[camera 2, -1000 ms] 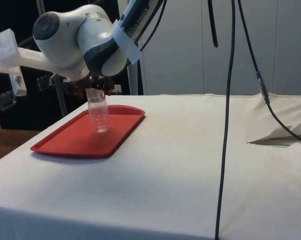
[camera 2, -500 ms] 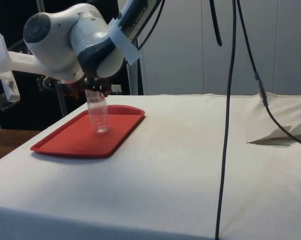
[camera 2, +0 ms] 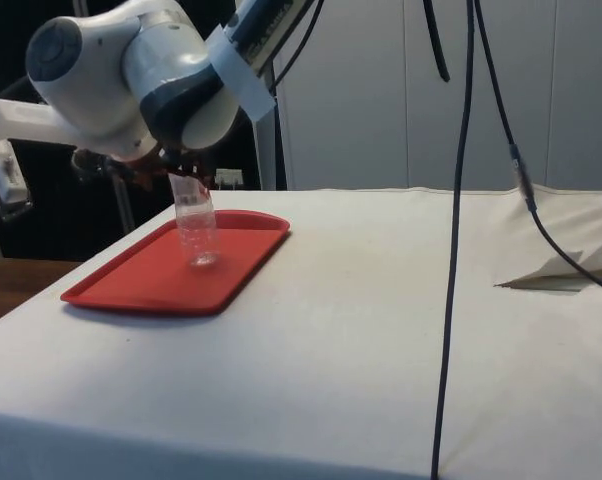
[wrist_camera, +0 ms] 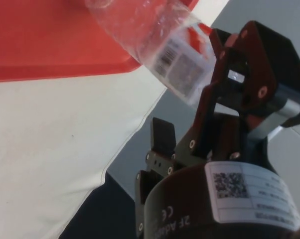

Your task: Place the bottle upright on the tray.

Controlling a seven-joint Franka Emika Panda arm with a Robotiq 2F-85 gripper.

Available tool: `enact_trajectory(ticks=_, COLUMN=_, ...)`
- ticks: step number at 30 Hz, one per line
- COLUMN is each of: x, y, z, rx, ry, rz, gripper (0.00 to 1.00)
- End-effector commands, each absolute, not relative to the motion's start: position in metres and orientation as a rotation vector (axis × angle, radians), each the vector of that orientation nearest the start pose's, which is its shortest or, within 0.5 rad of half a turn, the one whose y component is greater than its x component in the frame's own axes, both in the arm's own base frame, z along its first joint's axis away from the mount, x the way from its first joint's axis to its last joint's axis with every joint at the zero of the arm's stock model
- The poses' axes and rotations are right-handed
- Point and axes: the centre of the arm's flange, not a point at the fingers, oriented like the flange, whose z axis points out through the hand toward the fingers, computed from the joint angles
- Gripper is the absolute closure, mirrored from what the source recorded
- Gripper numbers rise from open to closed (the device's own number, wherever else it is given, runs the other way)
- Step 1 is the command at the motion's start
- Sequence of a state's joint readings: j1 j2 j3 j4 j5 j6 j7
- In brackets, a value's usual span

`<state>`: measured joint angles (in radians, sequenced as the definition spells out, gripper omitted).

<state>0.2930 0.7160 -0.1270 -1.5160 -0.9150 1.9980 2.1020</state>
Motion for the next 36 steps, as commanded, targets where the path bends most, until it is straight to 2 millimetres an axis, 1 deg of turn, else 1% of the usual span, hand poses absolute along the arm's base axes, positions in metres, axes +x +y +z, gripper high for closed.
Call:
enact_trajectory(ticks=1, x=0.697, y=0.083, z=0.253, rx=1.852, ry=-1.582, rz=0.905, gripper=0.00)
enact_trajectory(ticks=6, x=0.696, y=0.084, z=0.263, rx=1.836, ry=-1.620, rz=0.911, gripper=0.00)
enact_trajectory(ticks=7, x=0.697, y=0.083, z=0.261, rx=1.832, ry=-1.606, rz=0.915, gripper=0.00)
enact_trajectory(ticks=14, x=0.696, y=0.087, z=0.273, rx=1.825, ry=-1.671, rz=0.916, gripper=0.00)
enact_trajectory(ticks=16, x=0.697, y=0.086, z=0.272, rx=1.817, ry=-1.661, rz=0.925, gripper=0.00)
enact_trajectory(ticks=24, x=0.696, y=0.088, z=0.284, rx=1.811, ry=-1.737, rz=0.918, gripper=0.00)
enact_trajectory(ticks=25, x=0.696, y=0.087, z=0.282, rx=1.803, ry=-1.714, rz=0.927, gripper=0.00)
enact_trajectory(ticks=27, x=0.696, y=0.088, z=0.288, rx=1.806, ry=-1.757, rz=0.917, gripper=0.00)
enact_trajectory(ticks=30, x=0.695, y=0.088, z=0.290, rx=1.800, ry=-1.776, rz=0.914, gripper=0.00)
enact_trajectory(ticks=31, x=0.696, y=0.088, z=0.288, rx=1.793, ry=-1.754, rz=0.923, gripper=0.00)
enact_trajectory(ticks=36, x=0.695, y=0.089, z=0.297, rx=1.791, ry=-1.817, rz=0.911, gripper=0.00)
